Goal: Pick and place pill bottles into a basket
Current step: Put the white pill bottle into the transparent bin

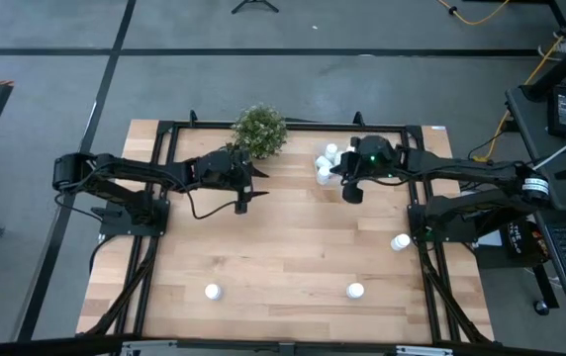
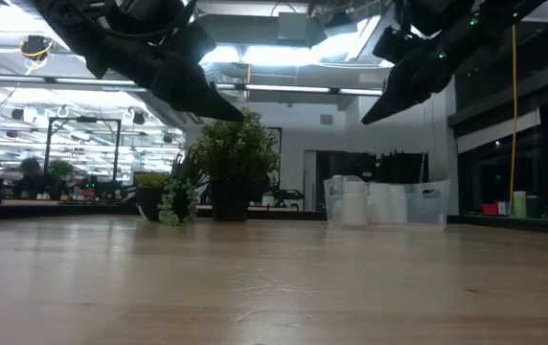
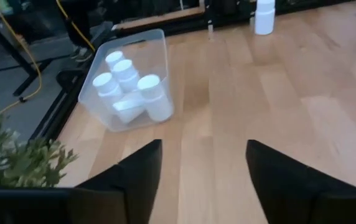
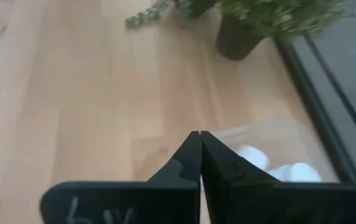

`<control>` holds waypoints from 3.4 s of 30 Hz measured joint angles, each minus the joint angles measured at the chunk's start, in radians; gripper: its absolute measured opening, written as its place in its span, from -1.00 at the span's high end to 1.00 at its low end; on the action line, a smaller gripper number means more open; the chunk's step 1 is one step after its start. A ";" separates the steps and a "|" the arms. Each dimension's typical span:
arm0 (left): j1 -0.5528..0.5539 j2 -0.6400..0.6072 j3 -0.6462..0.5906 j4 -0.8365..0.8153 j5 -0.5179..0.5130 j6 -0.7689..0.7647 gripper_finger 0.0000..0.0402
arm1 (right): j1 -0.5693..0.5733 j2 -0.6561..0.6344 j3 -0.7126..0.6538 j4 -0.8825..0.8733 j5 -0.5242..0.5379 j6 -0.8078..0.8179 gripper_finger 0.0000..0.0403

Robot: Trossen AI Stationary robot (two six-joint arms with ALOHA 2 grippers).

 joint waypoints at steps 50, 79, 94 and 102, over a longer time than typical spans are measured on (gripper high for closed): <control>-0.058 0.000 0.000 0.002 -0.056 -0.002 -0.36 | 0.702 0.001 0.000 -0.157 0.050 0.444 -0.13; -0.058 0.000 0.000 0.001 -0.062 -0.117 -0.35 | 1.046 0.174 0.264 -0.453 0.239 0.770 -0.63; -0.058 0.000 0.000 -0.001 -0.062 -0.132 -0.33 | 1.132 0.416 0.384 -0.564 0.245 0.996 -0.63; -0.058 0.000 0.000 -0.031 -0.062 -0.133 -0.33 | 1.132 0.478 0.385 -0.574 0.247 1.021 -0.63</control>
